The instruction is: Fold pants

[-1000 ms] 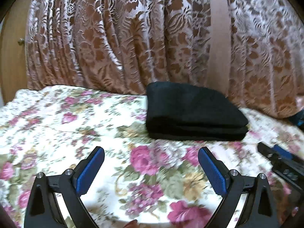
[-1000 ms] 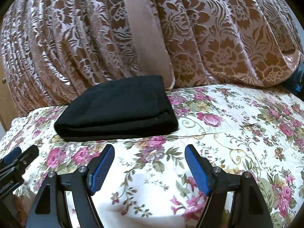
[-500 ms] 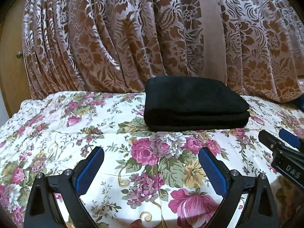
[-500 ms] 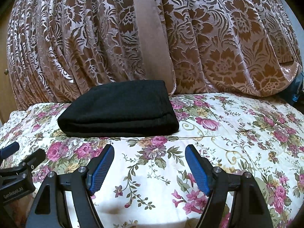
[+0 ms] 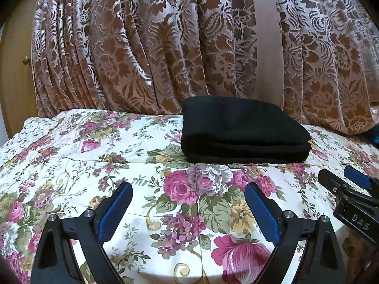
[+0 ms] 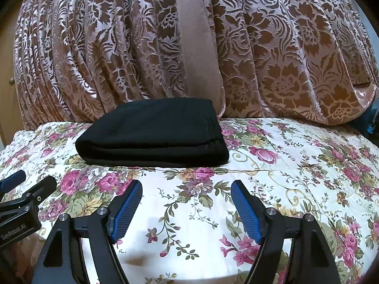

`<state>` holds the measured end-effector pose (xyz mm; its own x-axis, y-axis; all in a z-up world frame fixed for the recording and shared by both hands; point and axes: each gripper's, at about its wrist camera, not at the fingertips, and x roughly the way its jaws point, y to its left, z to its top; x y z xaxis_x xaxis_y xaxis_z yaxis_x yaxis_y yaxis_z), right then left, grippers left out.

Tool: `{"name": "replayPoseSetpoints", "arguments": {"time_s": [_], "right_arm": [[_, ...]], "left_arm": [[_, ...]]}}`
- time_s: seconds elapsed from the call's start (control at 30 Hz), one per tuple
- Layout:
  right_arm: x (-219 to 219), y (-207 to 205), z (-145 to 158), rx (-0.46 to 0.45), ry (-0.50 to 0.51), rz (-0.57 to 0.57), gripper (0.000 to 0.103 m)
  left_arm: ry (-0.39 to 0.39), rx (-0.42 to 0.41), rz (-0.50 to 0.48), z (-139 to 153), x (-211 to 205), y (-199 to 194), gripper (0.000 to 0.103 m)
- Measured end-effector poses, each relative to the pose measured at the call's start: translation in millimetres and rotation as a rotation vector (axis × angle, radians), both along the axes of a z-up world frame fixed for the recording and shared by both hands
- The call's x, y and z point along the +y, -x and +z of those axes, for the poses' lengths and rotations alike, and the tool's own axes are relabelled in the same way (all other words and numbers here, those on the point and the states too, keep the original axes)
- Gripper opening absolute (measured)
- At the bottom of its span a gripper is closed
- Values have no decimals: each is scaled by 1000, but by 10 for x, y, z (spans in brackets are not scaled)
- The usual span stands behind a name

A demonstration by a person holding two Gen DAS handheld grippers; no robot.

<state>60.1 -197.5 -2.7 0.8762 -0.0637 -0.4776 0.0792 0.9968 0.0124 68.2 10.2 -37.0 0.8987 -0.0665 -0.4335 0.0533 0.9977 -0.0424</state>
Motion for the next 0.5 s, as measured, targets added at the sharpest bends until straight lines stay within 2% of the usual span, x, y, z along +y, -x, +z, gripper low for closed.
{"name": "replayPoseSetpoints", "arguments": {"time_s": [0.3, 0.5], "right_arm": [[-8, -12, -21, 7, -3, -8, 78], [-60, -22, -39, 17, -31, -21, 79]], "left_arm": [[43, 49, 27, -61, 81, -73, 96], [38, 53, 42, -75, 91, -81, 90]]}}
